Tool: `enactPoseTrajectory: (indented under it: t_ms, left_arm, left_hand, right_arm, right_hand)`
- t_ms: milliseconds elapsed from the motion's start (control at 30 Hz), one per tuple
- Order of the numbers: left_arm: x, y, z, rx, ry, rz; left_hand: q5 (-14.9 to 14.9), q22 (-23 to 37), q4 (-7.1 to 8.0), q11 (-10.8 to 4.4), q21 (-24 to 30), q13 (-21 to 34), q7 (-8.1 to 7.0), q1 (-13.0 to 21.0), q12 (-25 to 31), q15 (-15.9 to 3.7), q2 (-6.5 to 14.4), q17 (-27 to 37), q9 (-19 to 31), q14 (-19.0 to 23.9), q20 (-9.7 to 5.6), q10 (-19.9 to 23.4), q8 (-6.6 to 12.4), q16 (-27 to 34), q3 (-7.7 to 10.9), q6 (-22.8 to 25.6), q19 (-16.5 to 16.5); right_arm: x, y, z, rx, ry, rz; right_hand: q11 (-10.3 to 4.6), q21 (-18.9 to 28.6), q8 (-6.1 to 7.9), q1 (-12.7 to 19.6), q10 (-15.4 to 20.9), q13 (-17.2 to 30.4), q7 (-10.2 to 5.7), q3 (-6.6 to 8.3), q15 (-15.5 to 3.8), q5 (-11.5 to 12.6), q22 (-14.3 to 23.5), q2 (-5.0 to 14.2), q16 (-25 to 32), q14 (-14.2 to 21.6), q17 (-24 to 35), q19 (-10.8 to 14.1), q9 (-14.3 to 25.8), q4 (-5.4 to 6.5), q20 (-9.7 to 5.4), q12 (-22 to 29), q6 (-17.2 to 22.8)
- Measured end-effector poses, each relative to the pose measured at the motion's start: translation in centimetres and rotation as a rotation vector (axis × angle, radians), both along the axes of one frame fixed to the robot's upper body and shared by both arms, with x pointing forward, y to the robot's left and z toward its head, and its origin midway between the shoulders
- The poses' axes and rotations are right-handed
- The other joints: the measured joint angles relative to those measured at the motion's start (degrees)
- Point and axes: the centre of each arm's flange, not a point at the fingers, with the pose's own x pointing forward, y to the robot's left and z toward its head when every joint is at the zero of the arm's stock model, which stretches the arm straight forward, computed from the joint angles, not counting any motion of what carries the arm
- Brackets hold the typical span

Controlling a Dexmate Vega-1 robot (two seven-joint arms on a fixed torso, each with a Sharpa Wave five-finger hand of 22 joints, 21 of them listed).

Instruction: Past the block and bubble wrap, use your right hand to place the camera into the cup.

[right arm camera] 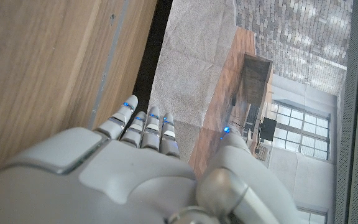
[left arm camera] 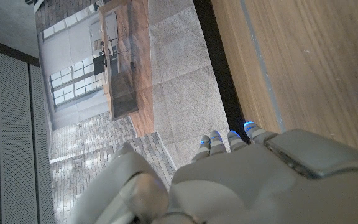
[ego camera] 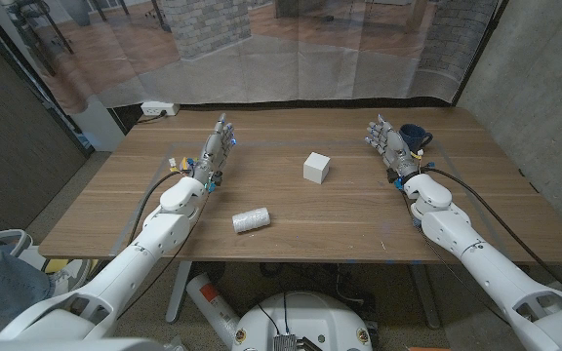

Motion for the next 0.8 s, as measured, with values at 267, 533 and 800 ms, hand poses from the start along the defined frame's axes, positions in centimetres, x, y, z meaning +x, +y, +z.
enactPoseTrajectory:
  t_ms: [267, 533, 800]
  left_arm:
    - [0.0, -0.3, 1.1, 0.004, -0.02, -0.006]
    - [-0.1, 0.5, 1.3, 0.009, -0.019, 0.015]
    - [-0.1, 1.0, 1.2, 0.013, -0.007, 0.026]
  left_hand:
    - [0.0, 0.0, 0.0, 0.0, 0.0, 0.0, 0.0, 0.22, 0.0, 0.0, 0.22, -0.01, 0.0, 0.0, 0.0, 0.0, 0.0, 0.0, 0.0, 0.0, 0.0]
    - [0.0, -0.01, -0.01, 0.0, 0.0, -0.01, 0.0, 0.22, -0.01, 0.19, 0.22, -0.01, -0.01, -0.19, 0.0, 0.0, 0.0, 0.0, 0.0, 0.0, 0.0]
    - [0.0, -0.01, 0.22, 0.0, 0.0, -0.01, 0.0, 0.22, -0.01, 0.19, 0.22, -0.01, -0.01, -0.19, 0.0, 0.01, 0.0, -0.01, -0.23, 0.01, 0.01]
  right_arm:
    - [0.0, 0.0, -0.1, 0.0, -0.003, 0.002]
    - [-0.3, -0.3, -0.1, 0.004, -0.011, -0.001]
    - [-1.1, -0.6, 0.1, 0.017, -0.029, -0.002]
  right_hand:
    - [-0.09, 0.0, 0.0, 0.0, 0.1, 0.0, 0.0, 0.0, 0.0, 0.0, 0.0, 0.0, 0.0, -0.01, 0.0, 0.0, 0.0, 0.0, 0.0, 0.0, 0.0]
    - [-0.11, 0.0, 0.0, 0.0, 0.11, -0.01, -0.3, 0.0, -0.31, 0.0, -0.01, 0.0, 0.0, 0.3, -0.01, 0.61, -0.01, 0.0, 0.21, 0.0, 0.3]
    - [-0.39, 0.0, 0.0, 0.29, 0.4, -0.01, -0.3, 0.0, 0.01, 0.0, -0.01, 0.3, 0.0, 0.61, -0.01, 0.71, -0.01, 0.0, 0.12, 0.0, 0.29]
